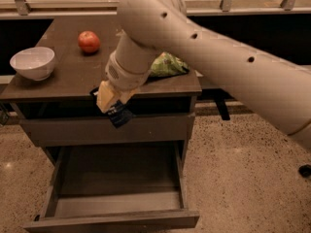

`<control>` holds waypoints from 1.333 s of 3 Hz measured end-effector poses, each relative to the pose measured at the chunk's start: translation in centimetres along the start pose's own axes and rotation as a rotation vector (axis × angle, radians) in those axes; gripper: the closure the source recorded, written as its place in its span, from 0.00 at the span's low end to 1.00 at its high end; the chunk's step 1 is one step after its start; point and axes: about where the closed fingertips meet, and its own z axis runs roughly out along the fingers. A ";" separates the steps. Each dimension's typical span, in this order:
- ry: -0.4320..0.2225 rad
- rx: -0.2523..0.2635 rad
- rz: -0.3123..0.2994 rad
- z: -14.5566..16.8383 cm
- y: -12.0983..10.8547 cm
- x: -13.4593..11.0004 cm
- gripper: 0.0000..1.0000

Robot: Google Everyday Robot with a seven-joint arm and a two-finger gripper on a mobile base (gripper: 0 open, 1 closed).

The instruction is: Pick rxbar blueberry from middle drawer and place on counter

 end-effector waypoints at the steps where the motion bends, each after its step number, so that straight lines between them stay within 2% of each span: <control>1: -0.006 -0.004 -0.084 -3.6 -1.6 2.2 1.00; 2: -0.064 -0.065 -0.049 -4.6 0.6 5.2 1.00; 3: -0.100 -0.150 0.048 -2.9 4.1 9.8 1.00; 4: -0.070 -0.149 0.095 -0.8 4.3 15.1 1.00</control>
Offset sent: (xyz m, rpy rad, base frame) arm 0.0896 0.0497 0.0979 -0.2131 0.0135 0.0100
